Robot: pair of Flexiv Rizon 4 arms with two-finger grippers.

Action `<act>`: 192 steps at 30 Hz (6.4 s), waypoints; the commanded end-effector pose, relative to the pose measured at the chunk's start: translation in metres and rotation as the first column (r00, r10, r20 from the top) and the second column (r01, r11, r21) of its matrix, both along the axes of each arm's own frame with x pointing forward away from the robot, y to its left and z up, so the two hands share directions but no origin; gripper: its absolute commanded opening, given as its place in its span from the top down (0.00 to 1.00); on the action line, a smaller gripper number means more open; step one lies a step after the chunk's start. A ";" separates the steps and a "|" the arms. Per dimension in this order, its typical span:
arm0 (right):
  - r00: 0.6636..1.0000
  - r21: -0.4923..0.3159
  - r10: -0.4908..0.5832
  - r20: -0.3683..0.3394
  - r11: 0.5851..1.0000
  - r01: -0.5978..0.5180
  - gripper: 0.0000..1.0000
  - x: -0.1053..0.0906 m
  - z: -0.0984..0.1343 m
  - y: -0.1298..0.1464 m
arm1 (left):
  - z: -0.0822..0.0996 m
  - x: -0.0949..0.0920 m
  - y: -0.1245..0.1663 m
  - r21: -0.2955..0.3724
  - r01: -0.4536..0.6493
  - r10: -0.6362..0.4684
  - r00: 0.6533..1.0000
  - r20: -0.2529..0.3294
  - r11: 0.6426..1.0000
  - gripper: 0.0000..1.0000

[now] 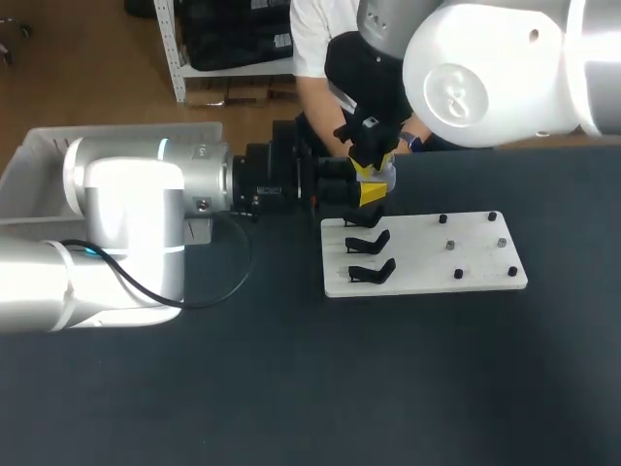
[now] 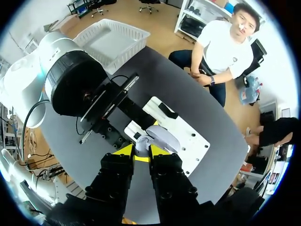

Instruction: Pick up each earbud case from the left stands, insert the matching earbuds, close the lid, and place the case in the box.

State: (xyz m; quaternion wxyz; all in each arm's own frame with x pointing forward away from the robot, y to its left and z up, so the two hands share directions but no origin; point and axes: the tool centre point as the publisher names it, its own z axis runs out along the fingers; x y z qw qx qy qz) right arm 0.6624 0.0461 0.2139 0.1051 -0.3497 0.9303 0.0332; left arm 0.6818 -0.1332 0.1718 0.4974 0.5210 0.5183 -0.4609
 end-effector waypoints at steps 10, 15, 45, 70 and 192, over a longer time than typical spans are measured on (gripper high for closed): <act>1.000 -0.017 -0.003 -0.006 1.000 0.003 1.00 0.000 -0.004 0.002 | 0.001 -0.001 -0.001 -0.005 -0.003 0.003 1.000 0.004 1.000 1.00; 1.000 -0.016 -0.005 -0.002 1.000 0.005 0.87 -0.001 -0.003 0.001 | 0.001 -0.001 -0.001 -0.005 -0.003 0.003 1.000 0.004 1.000 1.00; 1.000 -0.015 -0.014 0.017 1.000 0.014 0.58 0.001 0.002 0.000 | 0.001 -0.001 -0.001 -0.005 -0.003 0.003 1.000 0.004 1.000 1.00; 0.991 0.107 -0.112 0.078 0.989 0.104 0.53 0.064 0.020 -0.007 | 0.001 -0.001 -0.001 -0.005 -0.003 0.003 1.000 0.004 1.000 1.00; 0.896 0.340 -0.444 0.034 0.848 0.407 0.00 -0.057 -0.015 -0.124 | -0.036 0.077 0.248 0.213 -0.541 0.554 0.833 0.000 0.813 0.00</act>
